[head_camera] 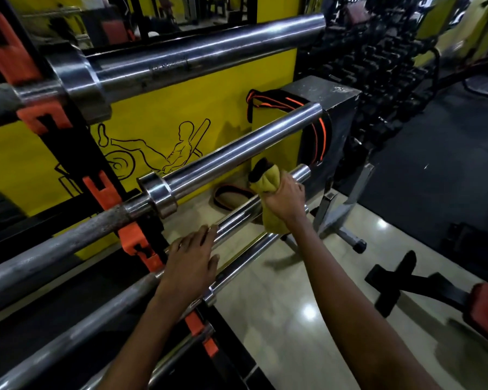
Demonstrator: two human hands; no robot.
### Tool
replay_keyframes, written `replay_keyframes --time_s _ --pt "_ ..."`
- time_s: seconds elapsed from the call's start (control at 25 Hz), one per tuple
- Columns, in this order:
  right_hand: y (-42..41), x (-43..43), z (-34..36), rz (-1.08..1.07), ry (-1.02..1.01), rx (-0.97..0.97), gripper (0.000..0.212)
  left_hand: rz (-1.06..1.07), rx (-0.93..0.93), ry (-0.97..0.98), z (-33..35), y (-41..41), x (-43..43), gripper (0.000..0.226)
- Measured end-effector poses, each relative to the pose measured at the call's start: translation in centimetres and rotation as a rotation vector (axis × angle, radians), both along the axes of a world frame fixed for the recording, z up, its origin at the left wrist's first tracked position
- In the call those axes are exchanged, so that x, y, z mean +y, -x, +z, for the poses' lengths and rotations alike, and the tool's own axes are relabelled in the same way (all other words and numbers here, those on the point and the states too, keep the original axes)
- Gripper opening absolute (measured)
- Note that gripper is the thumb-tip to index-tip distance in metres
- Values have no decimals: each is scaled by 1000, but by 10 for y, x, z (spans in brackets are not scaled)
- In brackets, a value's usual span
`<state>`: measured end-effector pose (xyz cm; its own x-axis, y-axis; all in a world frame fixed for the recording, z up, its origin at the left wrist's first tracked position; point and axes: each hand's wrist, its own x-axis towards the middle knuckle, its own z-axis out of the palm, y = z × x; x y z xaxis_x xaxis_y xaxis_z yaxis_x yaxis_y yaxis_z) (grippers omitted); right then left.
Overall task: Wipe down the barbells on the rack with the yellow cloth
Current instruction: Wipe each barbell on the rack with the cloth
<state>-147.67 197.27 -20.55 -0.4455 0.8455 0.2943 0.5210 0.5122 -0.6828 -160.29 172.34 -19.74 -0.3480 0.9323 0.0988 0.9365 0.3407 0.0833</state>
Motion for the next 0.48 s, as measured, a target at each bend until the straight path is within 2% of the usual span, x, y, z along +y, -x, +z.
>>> replay_keyframes --time_s 0.12,0.2,0.28,0.36,0.48 --pt "6 23 5 -215 1 13 75 70 -23 85 8 -3 14 66" --pt "10 8 1 -185 -124 24 78 68 -44 156 14 3 21 68" --pt "7 -9 -13 -37 -300 10 70 15 -27 130 11 12 22 71" --pt "0 4 -24 50 -326 46 63 -54 107 83 2 16 16 78" --pt "-5 45 -25 -113 -177 227 41 -75 211 24 -10 16 12 79"
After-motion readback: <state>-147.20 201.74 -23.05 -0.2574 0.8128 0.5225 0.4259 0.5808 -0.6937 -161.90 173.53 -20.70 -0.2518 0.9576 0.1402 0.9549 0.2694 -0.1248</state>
